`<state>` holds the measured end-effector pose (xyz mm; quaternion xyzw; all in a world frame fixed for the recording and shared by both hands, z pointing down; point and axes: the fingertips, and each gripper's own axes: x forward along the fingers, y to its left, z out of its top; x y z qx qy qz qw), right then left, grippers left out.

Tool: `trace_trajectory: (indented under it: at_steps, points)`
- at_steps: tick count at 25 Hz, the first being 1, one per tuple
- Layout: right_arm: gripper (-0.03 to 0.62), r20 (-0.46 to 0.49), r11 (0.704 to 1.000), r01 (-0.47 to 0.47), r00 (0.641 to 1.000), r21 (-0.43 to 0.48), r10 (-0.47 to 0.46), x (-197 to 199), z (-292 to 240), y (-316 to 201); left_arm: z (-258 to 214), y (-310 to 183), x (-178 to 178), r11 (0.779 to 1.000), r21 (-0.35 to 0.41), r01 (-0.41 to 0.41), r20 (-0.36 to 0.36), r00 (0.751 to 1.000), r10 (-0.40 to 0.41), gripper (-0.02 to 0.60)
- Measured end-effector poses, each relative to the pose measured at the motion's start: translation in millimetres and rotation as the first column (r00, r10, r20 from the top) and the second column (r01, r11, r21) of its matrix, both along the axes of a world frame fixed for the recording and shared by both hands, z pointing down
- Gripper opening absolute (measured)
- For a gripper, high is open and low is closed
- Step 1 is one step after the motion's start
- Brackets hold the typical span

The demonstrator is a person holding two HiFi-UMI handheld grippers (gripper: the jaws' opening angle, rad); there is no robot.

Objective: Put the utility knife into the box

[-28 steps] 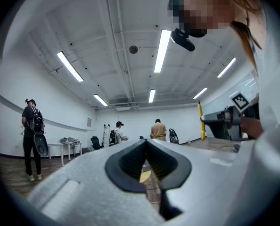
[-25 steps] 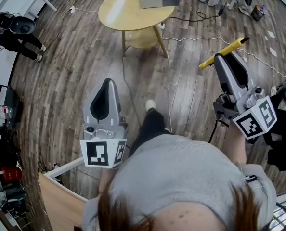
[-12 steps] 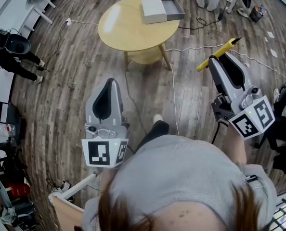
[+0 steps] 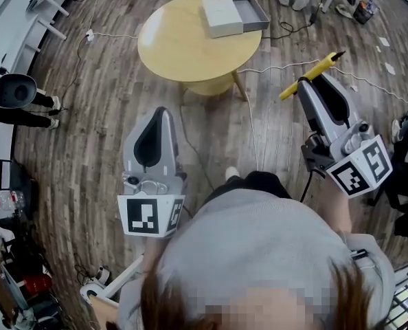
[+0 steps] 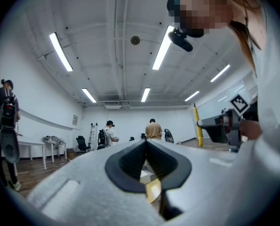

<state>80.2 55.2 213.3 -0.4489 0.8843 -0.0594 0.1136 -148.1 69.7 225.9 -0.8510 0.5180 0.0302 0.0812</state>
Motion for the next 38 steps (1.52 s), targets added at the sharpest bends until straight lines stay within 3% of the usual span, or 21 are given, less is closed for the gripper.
trace_trajectory:
  at_steps: [16, 24, 38]
  points:
    - [0.121, -0.010, 1.000, -0.011, 1.000, -0.015, 0.011, 5, 8, -68, 11, -66, 5, 1.000, -0.019, -0.022, -0.003, 1.000, 0.022, 0.002]
    - [0.121, -0.011, 0.999, -0.006, 1.000, -0.035, 0.005, 12, 19, -155, 9, -154, 11, 1.000, -0.017, -0.012, 0.000, 1.000, 0.012, 0.002]
    - [0.121, -0.023, 0.999, 0.043, 0.999, -0.009, -0.043, 53, 2, -324, -1, -313, 56, 1.000, 0.020, 0.024, -0.012, 1.000, -0.024, 0.002]
